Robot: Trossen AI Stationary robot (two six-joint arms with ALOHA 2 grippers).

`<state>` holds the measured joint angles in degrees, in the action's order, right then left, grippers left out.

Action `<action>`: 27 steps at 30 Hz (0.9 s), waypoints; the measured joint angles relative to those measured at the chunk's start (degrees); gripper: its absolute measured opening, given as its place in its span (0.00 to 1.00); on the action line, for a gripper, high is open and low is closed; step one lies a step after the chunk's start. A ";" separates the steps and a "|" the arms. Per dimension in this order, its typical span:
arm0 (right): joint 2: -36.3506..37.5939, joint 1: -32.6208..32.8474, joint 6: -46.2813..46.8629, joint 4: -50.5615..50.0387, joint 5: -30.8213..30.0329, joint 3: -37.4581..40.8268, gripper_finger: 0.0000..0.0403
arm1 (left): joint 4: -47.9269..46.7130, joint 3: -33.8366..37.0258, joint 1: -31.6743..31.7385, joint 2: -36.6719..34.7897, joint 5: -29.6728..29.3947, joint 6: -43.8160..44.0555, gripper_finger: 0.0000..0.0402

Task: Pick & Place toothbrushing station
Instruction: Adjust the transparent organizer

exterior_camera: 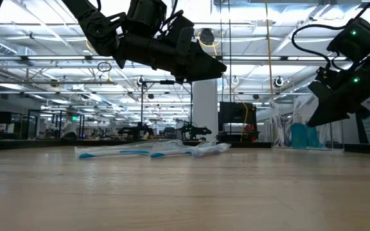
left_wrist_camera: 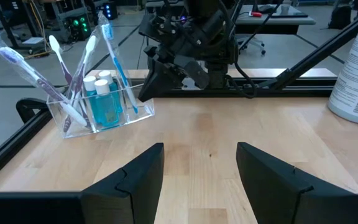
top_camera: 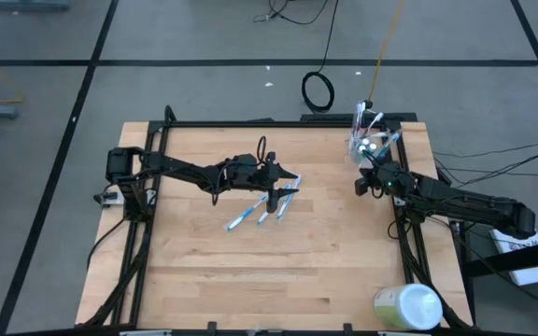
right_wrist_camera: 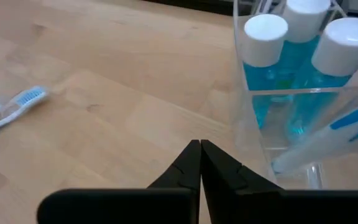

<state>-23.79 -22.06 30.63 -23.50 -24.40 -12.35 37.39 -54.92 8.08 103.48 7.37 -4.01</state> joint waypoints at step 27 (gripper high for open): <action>-0.02 -0.07 1.91 -2.60 -8.42 -0.03 0.00 | 0.00 0.00 0.00 0.00 0.01 0.00 0.52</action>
<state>-23.81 -22.13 32.54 -26.09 -32.82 -12.38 37.39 -54.92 8.08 103.48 7.38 -4.01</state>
